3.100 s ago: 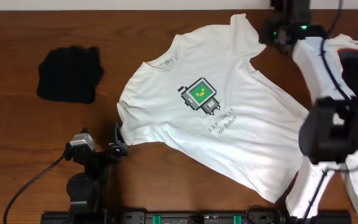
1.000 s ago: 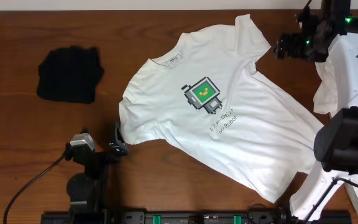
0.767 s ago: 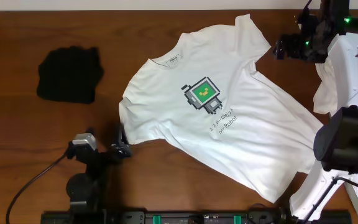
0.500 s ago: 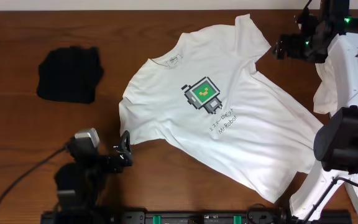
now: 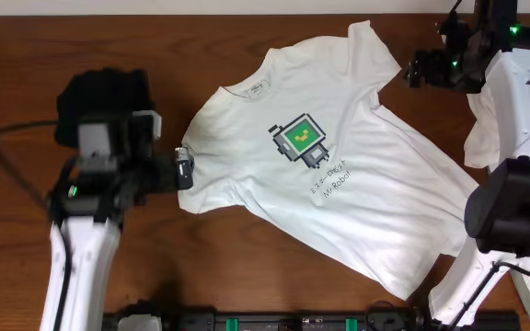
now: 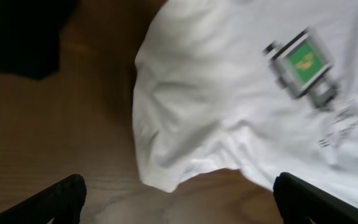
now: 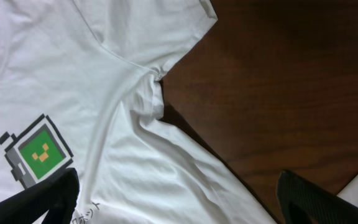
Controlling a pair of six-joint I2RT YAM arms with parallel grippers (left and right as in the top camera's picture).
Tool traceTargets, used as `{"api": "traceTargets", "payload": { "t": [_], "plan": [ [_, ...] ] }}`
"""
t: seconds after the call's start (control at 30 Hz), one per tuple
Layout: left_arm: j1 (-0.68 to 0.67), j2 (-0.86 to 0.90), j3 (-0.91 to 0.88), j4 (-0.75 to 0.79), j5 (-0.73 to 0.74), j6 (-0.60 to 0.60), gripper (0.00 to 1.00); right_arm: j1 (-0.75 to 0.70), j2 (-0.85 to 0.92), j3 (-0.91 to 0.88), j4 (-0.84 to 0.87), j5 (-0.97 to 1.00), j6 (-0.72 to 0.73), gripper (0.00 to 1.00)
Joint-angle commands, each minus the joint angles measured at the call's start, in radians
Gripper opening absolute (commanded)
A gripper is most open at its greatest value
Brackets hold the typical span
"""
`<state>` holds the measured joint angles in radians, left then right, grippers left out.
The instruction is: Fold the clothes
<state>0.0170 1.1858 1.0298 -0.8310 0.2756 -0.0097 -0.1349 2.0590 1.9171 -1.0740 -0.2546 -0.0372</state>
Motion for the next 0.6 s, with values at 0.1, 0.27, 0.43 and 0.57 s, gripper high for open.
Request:
{"api": "traceTargets", "payload": {
  "t": [0.1, 0.27, 0.43, 0.57],
  "plan": [
    [0.019, 0.188, 0.010, -0.040, -0.082, -0.018, 0.52, 0.005, 0.001, -0.002, 0.000, -0.006, -0.002, 0.99],
    [0.063, 0.299, 0.010, -0.003, -0.082, -0.021, 0.36, 0.005, 0.001, -0.002, 0.000, -0.006, -0.002, 0.99],
    [0.094, 0.394, 0.010, 0.038, -0.082, -0.021, 0.31, 0.005, 0.001, -0.002, 0.000, -0.006, -0.002, 0.99],
    [0.095, 0.444, 0.010, 0.039, -0.081, -0.021, 0.28, 0.005, 0.001, -0.002, 0.000, -0.006, -0.002, 0.99]
  ]
}}
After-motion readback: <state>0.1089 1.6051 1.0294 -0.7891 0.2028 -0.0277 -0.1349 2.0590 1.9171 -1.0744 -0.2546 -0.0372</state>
